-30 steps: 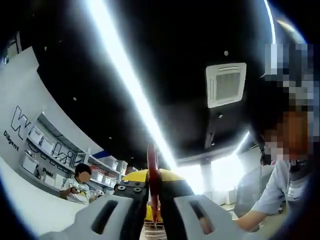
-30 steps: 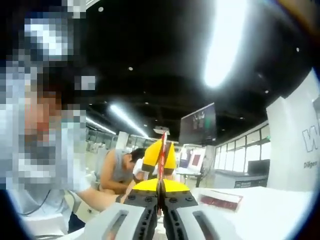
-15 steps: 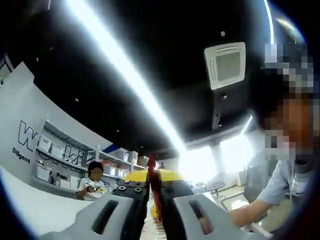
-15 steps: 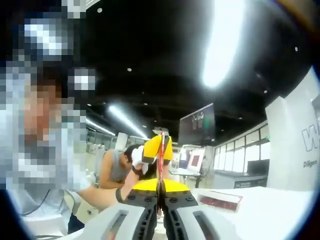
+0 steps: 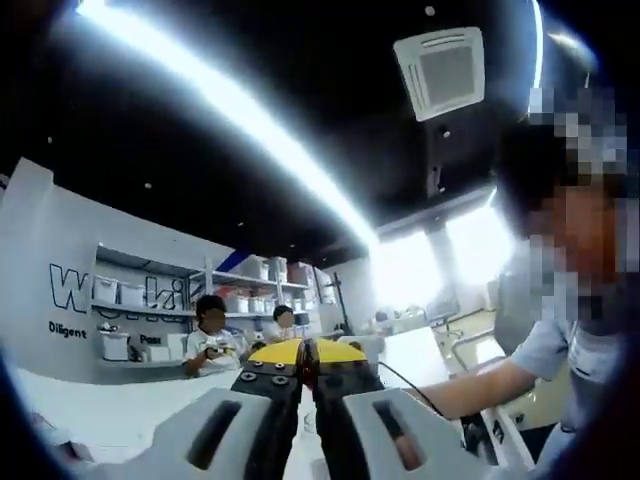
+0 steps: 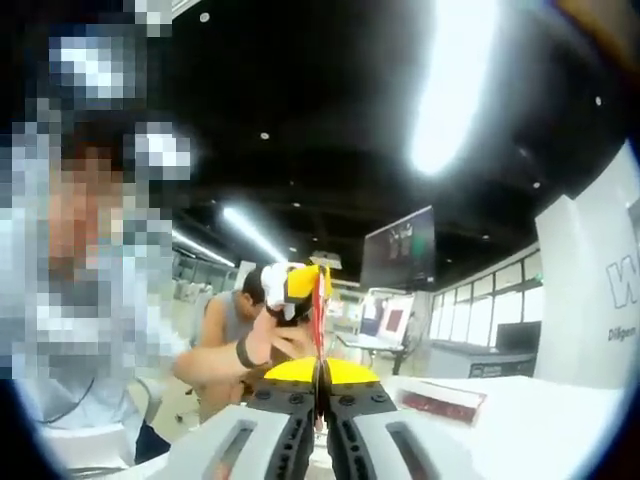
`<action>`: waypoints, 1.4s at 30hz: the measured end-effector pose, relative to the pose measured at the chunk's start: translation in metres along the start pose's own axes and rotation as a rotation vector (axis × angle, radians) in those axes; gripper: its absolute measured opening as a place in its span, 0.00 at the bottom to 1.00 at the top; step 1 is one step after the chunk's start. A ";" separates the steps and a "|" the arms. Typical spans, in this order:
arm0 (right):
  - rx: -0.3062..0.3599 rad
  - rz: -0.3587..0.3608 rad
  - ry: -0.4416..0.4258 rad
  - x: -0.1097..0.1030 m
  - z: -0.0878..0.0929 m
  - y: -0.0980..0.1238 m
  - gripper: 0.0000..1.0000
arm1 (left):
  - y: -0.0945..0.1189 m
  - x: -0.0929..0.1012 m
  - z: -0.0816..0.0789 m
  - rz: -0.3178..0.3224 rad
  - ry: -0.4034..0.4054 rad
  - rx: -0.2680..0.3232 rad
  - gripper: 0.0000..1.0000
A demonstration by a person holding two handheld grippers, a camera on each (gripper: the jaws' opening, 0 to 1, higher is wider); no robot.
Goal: Tear open the coffee pouch, take out the coffee, and pour the coffee from the pouch into the cup
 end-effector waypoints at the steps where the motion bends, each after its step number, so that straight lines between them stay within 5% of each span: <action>1: -0.001 -0.002 0.001 -0.002 0.000 -0.001 0.03 | 0.000 0.002 0.002 0.012 -0.005 -0.026 0.11; 3: -0.004 -0.011 0.001 -0.003 0.000 -0.002 0.03 | 0.000 0.007 0.012 0.021 -0.033 -0.115 0.15; 12: -0.013 -0.014 0.011 -0.002 0.000 -0.003 0.03 | 0.011 0.008 0.020 -0.026 -0.104 -0.234 0.08; 28: 0.000 -0.040 0.011 0.002 0.000 -0.004 0.03 | 0.020 0.009 0.034 -0.043 -0.138 -0.352 0.09; 35: 0.030 -0.058 0.020 0.000 -0.002 -0.003 0.07 | 0.025 0.009 0.038 -0.053 -0.110 -0.365 0.06; 42: 0.065 -0.001 0.023 0.009 -0.001 0.003 0.14 | 0.034 0.008 0.046 -0.067 -0.069 -0.348 0.06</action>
Point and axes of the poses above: the point that each gripper's makers call its tool centre point, and the gripper's own axes: y roughly backward along the fingers, x roughly to its right, z roughly out of its underside, the point moved 1 cm from there along y, roughly backward along the fingers, and after that the axes turned 12 degrees about y, right-handed, at the moved point
